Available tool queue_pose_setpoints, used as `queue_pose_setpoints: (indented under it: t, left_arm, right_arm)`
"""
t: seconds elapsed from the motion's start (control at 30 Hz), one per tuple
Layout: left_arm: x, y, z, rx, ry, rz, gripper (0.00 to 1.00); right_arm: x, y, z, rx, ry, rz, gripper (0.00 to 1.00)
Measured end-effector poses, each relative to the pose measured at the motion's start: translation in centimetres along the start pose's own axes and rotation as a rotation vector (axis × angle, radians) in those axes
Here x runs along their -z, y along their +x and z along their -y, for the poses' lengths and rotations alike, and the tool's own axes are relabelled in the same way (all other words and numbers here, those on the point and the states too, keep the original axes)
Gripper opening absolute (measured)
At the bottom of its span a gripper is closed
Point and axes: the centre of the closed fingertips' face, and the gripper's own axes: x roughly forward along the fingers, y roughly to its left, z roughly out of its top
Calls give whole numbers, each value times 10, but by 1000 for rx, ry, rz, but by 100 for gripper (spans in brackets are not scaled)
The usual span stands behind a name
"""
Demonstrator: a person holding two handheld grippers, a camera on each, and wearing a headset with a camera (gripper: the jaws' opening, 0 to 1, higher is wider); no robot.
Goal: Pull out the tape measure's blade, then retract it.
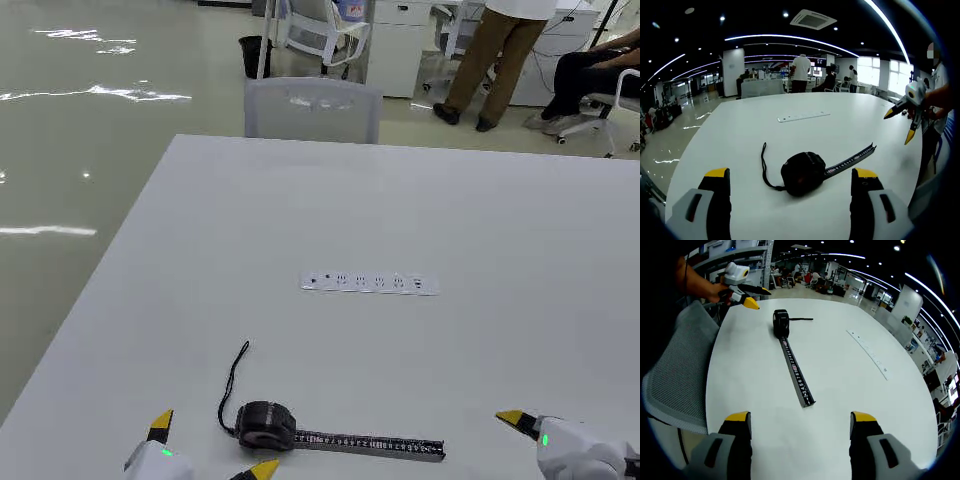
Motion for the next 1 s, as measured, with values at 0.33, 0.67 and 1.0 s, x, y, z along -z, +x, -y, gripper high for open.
queue_pose_setpoints:
  t: [0.33,0.67,1.0]
  left_arm:
    - [-9,9,5,-28,-14,21,99]
    - [2,21,10,-56,-7,3,99]
    - [7,30,20,-71,-5,4,99]
  right_arm:
    - [-6,34,11,-109,-115,-84,72]
    - [-4,57,14,-174,-151,-123,67]
    - [7,77,24,-194,-141,-166,52]
